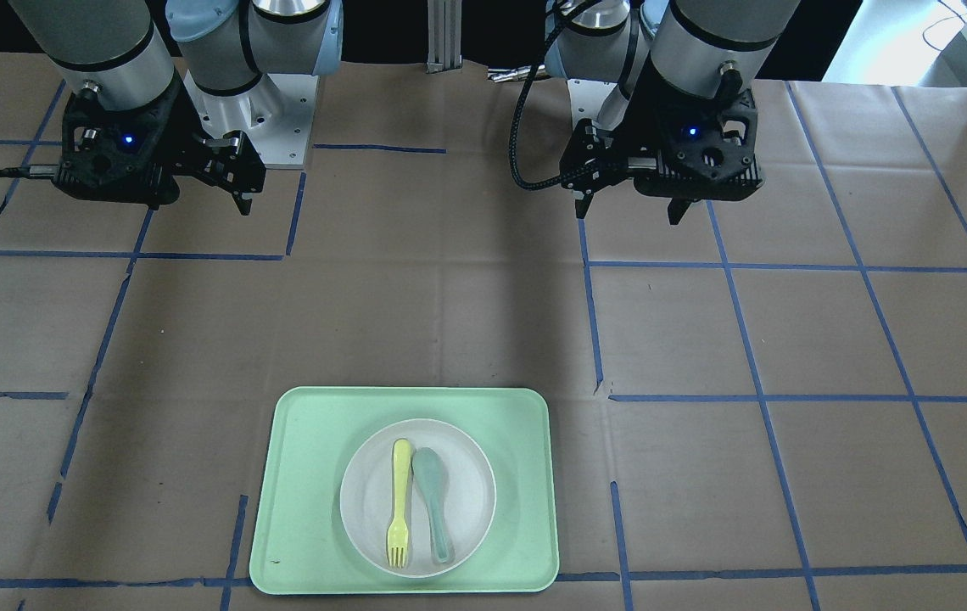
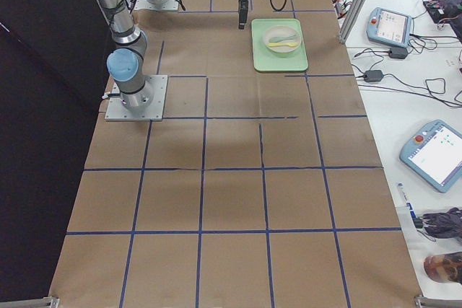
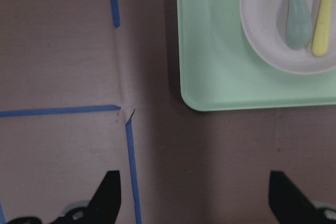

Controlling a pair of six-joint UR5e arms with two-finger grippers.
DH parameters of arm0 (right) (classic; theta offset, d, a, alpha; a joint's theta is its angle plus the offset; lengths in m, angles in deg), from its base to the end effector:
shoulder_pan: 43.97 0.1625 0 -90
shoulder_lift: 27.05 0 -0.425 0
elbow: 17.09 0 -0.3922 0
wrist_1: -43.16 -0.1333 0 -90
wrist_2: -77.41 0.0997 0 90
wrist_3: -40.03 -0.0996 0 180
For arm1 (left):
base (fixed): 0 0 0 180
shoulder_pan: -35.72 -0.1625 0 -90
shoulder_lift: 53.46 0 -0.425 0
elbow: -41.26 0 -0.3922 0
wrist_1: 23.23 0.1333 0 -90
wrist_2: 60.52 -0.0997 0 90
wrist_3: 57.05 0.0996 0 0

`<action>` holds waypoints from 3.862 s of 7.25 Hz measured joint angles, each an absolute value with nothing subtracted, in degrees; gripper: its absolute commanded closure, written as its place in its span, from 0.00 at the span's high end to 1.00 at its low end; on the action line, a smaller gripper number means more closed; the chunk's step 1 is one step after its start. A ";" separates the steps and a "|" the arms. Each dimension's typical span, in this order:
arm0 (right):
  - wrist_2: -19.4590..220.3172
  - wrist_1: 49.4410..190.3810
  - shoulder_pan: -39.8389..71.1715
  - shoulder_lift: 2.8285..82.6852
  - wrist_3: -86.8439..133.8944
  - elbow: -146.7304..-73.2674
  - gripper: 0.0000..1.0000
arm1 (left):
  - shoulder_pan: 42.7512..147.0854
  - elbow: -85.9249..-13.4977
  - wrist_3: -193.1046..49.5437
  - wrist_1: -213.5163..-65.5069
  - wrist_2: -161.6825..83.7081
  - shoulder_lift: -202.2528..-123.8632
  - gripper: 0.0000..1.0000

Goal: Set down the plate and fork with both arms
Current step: 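Move the right gripper over the yellow fork on the plate, then lower the right gripper and grasp the yellow fork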

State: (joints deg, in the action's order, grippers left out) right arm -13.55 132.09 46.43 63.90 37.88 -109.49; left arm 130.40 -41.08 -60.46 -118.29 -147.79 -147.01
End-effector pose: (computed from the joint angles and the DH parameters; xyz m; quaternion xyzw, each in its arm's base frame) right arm 0.1350 -0.4793 0.4736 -0.0151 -0.9996 -0.0218 0.0089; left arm -0.1796 -0.5026 0.5137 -0.0109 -0.9996 -0.0099 0.0232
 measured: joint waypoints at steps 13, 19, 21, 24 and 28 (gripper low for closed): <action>-13.47 142.94 60.27 22.96 24.80 -79.94 0.54 | 130.03 -41.89 -60.77 -117.89 -148.15 -146.32 1.00; -13.47 147.46 60.92 16.68 24.90 -80.07 0.50 | 130.05 -41.89 -60.74 -117.98 -148.15 -146.11 1.00; -13.47 147.57 61.57 15.83 24.98 -80.17 0.50 | 130.11 -41.89 -60.80 -117.98 -148.15 -146.10 1.00; -13.47 147.58 61.91 14.98 25.11 -80.28 0.51 | 130.11 -41.89 -60.83 -117.98 -148.09 -146.24 1.00; -13.46 147.58 61.71 14.16 25.34 -80.10 0.22 | 130.14 -41.89 -60.82 -117.98 -148.06 -146.33 1.00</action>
State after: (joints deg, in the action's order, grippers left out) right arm -13.46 147.58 61.71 14.16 25.34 -80.10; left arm 130.14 -41.89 -60.82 -117.98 -148.06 -146.33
